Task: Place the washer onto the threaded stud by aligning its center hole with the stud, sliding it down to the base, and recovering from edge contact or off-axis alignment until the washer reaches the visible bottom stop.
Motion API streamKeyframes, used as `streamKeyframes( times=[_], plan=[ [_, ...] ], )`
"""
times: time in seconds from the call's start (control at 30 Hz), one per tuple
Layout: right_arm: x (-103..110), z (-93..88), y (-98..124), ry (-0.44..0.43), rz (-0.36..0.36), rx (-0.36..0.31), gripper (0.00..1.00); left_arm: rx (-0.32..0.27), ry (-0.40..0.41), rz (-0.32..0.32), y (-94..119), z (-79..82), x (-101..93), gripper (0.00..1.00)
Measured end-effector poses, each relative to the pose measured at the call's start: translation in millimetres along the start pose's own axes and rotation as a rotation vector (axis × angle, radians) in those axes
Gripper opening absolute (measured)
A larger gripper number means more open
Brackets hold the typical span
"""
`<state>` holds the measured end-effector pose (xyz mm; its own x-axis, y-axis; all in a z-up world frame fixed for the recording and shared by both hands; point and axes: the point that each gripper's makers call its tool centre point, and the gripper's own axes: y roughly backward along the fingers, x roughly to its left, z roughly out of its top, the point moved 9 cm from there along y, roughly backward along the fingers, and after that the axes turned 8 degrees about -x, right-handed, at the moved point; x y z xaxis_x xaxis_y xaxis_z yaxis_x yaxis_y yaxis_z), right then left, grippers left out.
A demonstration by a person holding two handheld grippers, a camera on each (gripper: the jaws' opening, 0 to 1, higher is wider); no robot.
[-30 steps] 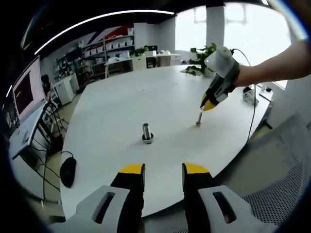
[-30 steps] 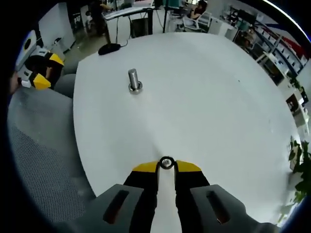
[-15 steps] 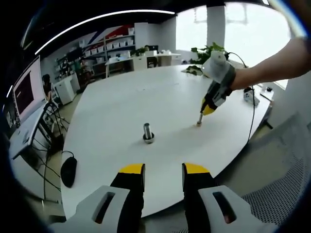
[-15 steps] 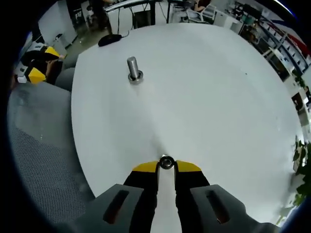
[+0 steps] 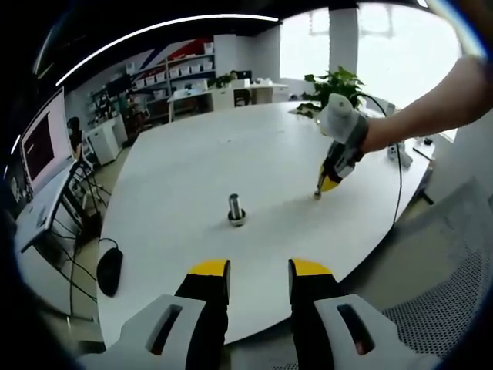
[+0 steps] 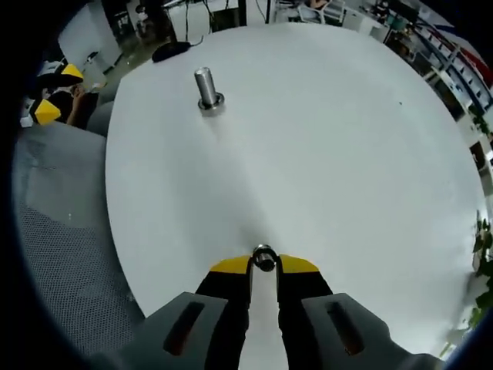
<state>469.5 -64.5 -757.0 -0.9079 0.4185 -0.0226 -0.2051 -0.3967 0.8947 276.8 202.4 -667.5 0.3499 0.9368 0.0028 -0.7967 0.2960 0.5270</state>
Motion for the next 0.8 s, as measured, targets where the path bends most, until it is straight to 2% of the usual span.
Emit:
streamKeyframes(
  times=[0.37, 0.47, 0.63, 0.8],
  plan=[
    [2.5, -6.5, -8.3, 0.025, 0.006, 0.042, 0.14, 0.01, -0.002, -0.003, -0.6, -1.1, -0.4, 0.28],
    [1.1, -7.2, -7.5, -0.011, 0.006, 0.02, 0.15, 0.011, 0.0, -0.001, -0.8, -1.3, 0.3, 0.28],
    [1.6, -9.6, -2.8, -0.022, 0.0, 0.007, 0.16, 0.012, 0.0, -0.002, -0.8, -1.2, -0.1, 0.28],
    [4.6, -11.9, 12.0, -0.073, -0.008, -0.045, 0.16, 0.014, -0.001, -0.005, -1.0, -1.4, -0.4, 0.28]
  ],
)
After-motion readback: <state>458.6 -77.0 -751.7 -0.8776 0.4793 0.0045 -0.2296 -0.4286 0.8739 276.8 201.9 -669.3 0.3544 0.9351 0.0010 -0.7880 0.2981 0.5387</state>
